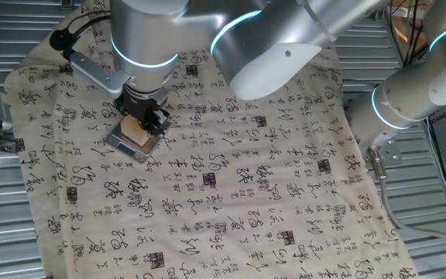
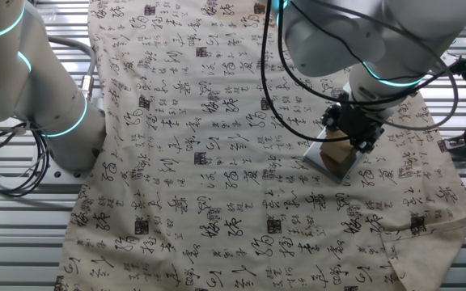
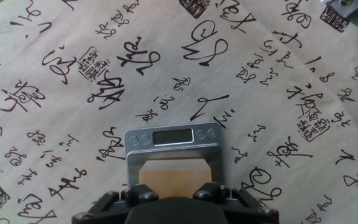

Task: Place the block on the scale

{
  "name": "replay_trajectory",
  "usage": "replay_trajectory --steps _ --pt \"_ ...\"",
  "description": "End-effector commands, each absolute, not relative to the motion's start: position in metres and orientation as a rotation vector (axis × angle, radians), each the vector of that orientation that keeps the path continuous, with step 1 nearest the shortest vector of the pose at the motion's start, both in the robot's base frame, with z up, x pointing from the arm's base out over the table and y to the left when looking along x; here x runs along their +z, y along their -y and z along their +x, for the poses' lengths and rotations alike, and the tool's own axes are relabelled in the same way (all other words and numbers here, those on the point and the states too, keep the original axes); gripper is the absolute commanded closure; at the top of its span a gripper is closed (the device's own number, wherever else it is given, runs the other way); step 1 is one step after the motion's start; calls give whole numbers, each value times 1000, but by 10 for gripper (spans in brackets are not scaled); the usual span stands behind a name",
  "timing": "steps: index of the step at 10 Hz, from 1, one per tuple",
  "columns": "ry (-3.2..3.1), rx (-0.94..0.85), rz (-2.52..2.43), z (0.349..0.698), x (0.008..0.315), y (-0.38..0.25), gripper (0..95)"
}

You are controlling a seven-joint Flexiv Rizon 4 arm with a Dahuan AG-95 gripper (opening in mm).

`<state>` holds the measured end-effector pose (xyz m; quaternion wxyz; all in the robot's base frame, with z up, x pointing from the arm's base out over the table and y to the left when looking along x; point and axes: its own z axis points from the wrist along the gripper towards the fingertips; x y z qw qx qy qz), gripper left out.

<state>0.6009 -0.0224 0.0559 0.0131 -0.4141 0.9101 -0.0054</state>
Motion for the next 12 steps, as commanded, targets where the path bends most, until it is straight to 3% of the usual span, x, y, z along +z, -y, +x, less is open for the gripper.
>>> replay_trajectory --steps 1,2,7,8,12 --pt "-2829 -21 -1294 601 56 23 760" --pt "-2826 -24 -1298 601 56 23 570" --pt "-2823 -12 -1299 601 56 23 570" --pt "-2823 -13 -1299 601 56 23 380" --pt "-2825 -2 -1298 602 57 22 380"
